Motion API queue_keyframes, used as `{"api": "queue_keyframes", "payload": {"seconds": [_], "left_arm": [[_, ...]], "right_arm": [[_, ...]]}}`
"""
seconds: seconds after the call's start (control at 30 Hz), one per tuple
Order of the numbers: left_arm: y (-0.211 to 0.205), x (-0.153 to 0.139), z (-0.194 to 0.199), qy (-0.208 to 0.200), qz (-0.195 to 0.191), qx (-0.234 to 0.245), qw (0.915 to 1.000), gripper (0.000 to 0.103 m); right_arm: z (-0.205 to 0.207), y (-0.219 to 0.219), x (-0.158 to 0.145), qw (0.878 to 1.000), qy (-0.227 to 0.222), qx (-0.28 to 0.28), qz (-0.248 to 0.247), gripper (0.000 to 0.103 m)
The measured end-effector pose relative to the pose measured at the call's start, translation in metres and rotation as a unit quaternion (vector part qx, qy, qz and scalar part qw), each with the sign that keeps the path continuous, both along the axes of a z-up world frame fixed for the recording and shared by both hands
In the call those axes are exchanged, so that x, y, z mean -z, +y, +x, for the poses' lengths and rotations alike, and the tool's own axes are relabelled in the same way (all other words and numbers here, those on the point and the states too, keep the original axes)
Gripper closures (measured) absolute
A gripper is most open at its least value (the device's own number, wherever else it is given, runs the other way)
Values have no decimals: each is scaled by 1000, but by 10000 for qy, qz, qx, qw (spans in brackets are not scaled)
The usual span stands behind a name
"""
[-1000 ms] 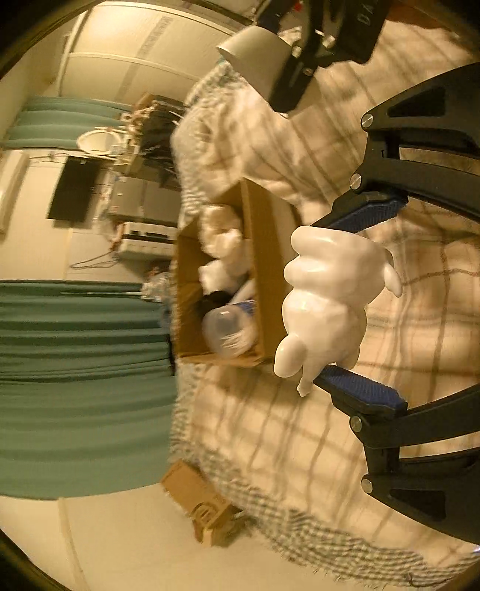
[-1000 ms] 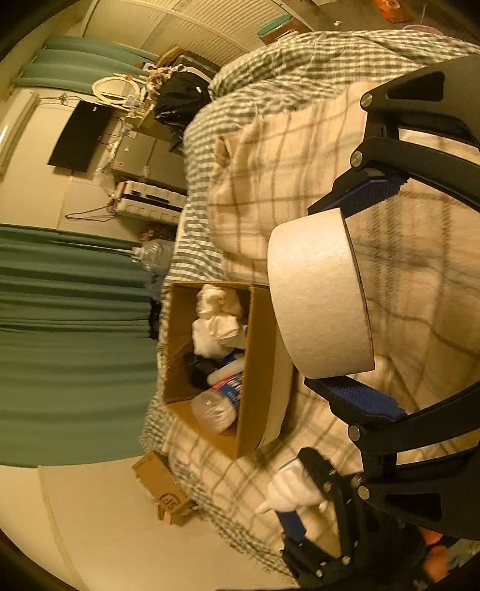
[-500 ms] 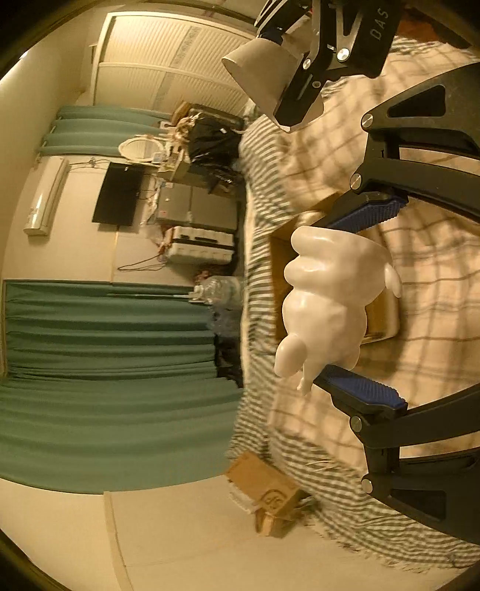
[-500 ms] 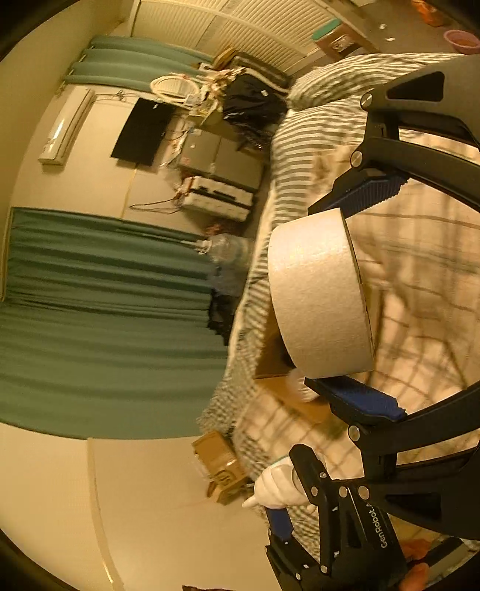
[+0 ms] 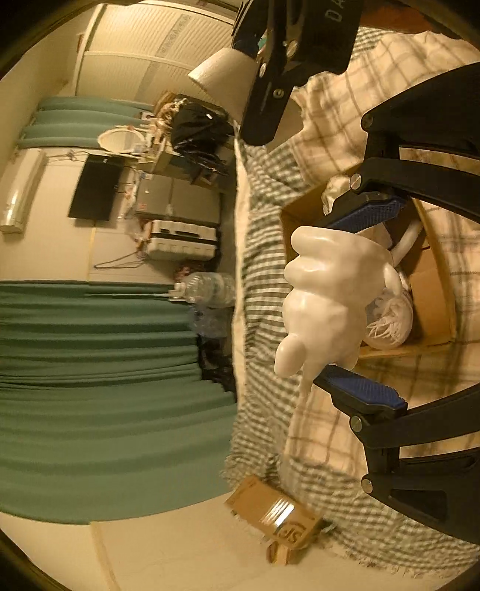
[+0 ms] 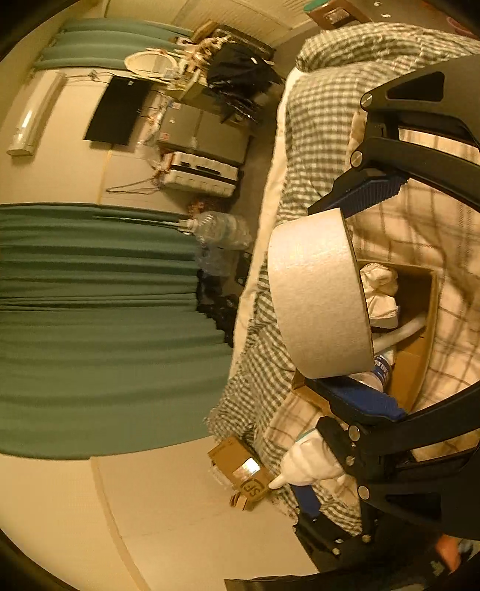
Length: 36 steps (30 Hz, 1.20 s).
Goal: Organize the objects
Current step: 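Place the figurine and tape roll into the cardboard box and open both tools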
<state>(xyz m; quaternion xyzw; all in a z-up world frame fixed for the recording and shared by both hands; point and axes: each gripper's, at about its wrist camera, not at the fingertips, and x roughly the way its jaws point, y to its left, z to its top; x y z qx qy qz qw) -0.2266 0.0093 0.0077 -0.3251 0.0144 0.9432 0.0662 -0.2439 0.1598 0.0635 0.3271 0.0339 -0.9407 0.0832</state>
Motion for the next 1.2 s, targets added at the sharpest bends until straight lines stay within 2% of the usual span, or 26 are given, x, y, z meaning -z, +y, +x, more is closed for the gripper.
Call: {"api": "queue_keyframes", "payload": {"seconds": [0.3,0.47,0.6,0.63,0.67,0.7,0.73,0.77,0.8,1.03,1.2], "left_arm": [[5,63,-37,-491,58,-6,9988,32],[10,76,-44,-556,22,46,9984,32],[13,82,-49,-638,179,25,9978,31],[13,83,-50,-657,221,11,9976,31],[14,83,-50,-656,233,-1,9976,30],[15,82,-50,-652,238,1,9976,22],[16,81,-49,-647,239,-18,9976,16],[15,79,-49,-631,233,-64,9977,6],[14,76,-48,-595,222,-122,9979,3],[9,43,-28,-332,182,-218,9990,3],[4,-5,0,68,195,-261,9994,0]], "right_arm": [[-60,-7,61,9986,-518,-48,13,22],[-79,-3,90,9975,-695,-4,-81,22],[-87,8,100,9970,-662,32,-391,21],[-89,10,101,9964,-690,4,-491,20],[-89,13,101,9959,-698,-17,-578,12],[-89,12,99,9960,-669,-14,-598,5],[-88,14,97,9964,-594,9,-597,4],[-85,15,94,9971,-498,50,-576,2],[-83,14,91,9973,-466,76,-561,1],[-61,22,63,9980,-290,250,-500,1],[-25,31,26,9988,3,370,-308,0]]}}
